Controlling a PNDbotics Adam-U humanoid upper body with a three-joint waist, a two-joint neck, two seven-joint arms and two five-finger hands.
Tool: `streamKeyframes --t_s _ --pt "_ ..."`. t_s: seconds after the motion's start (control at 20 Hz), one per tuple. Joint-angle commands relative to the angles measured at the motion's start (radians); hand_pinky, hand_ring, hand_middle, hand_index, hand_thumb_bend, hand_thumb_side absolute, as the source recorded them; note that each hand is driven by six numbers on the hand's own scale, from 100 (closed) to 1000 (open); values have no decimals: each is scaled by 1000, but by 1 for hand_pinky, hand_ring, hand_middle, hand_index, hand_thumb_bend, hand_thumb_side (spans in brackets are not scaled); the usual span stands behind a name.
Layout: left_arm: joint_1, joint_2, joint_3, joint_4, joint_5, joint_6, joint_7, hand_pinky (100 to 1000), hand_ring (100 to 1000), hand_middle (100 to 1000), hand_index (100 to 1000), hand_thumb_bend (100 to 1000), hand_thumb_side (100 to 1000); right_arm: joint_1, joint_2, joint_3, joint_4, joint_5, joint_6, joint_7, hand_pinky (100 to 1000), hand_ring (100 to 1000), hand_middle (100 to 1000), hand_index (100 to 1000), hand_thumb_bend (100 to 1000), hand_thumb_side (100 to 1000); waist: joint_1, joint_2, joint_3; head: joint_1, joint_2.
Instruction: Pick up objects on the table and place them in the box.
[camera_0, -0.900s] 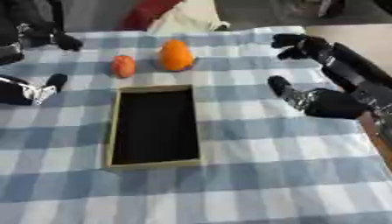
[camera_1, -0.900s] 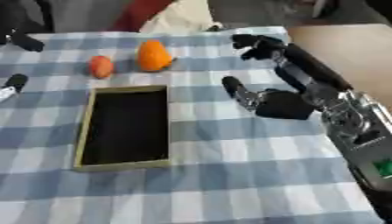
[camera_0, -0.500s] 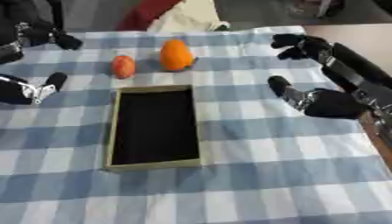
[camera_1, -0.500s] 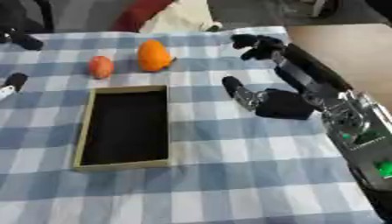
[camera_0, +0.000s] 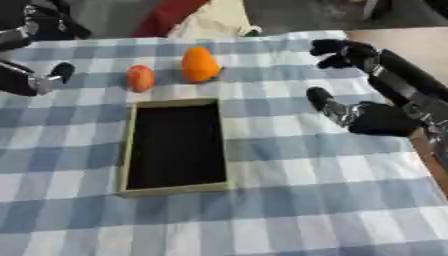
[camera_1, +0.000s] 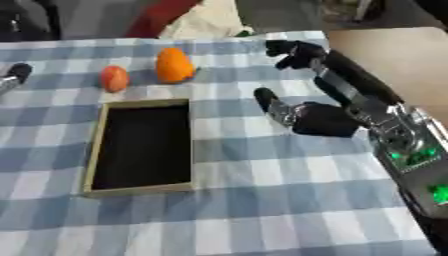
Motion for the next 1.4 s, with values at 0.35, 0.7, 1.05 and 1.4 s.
streamKeyframes --t_s 0.35,0.7,1.05,1.4 --pt "-144 -170 54 370 -241 -42 48 844 818 782 915 100 132 -15 -19 2 -4 -6 -4 11 883 845 883 1000 244 723 3 -24 -19 11 13" --pt "-164 -236 102 479 -332 -23 107 847 816 780 915 100 155 -18 -14 5 -4 -9 -5 14 883 844 882 1000 243 723 4 -19 -31 19 14" --pt "-169 -250 125 502 -376 24 181 851 820 786 919 100 165 -20 -13 6 -3 -10 -5 15 883 844 882 1000 242 723 5 -14 -36 21 14" --pt "-166 -259 130 514 -423 85 269 862 828 797 926 100 170 -21 -11 6 -2 -11 -5 14 883 844 881 1000 241 723 4 -9 -41 22 14"
